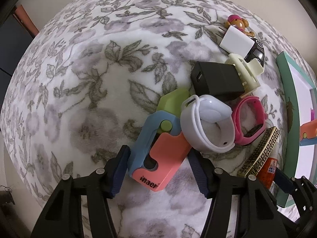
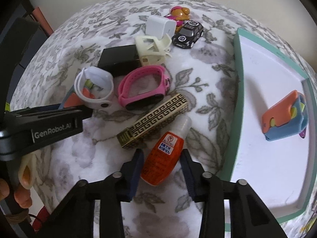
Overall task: Organize rigid objects
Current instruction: 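Grasp the orange glue bottle with right tool while left tool grasps pink-blue dispenser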
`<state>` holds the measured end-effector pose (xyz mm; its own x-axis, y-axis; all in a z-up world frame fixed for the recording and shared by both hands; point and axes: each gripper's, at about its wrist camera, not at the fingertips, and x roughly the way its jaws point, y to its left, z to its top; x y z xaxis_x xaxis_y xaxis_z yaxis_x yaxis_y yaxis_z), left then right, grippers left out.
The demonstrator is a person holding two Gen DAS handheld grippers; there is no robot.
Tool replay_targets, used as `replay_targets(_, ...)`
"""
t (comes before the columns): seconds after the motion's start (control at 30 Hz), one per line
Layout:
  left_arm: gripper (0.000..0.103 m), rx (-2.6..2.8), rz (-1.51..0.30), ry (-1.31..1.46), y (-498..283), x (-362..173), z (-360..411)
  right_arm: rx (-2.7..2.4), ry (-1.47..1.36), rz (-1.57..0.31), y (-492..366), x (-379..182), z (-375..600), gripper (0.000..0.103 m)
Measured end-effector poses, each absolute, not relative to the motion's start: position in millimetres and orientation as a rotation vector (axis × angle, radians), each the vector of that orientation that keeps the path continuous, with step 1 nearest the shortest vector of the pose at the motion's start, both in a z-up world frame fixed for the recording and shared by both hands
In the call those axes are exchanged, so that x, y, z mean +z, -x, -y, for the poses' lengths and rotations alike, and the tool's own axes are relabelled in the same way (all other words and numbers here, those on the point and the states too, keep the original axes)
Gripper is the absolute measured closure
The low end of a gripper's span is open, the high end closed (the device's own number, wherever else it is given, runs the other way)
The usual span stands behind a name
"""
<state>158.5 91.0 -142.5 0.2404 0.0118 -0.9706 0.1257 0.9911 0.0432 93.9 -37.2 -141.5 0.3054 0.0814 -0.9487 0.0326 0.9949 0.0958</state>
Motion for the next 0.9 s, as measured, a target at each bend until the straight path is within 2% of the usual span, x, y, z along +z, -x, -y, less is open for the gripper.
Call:
replay_targets(0.23, 0.041, -0.056, -1.314, -0.123, -157.1, -141.3, -83.7, 0.033, -0.051, -1.239, -90.1, -141.2, 34.9, 0.064)
replay_targets(0.4, 0.050, -0.053, -1.320, -0.133, -154.0, -138.6, -79.6, 0.053, -0.054, -1.253, -81.0, -141.1, 35.4, 0.066)
replay_targets(0.8, 0.055, -0.037, -1.318, -0.156, -133.0, -121.8, -71.1, 0.106, -0.193, -1.286, -53.7, -132.2, 59.9, 0.068)
replay_targets(0.9, 0.056, -0.035, -1.312, -0.133, -127.7, -114.4, -72.4, 0.113, -0.207, -1.279, -48.1, -124.7, 68.6, 0.072)
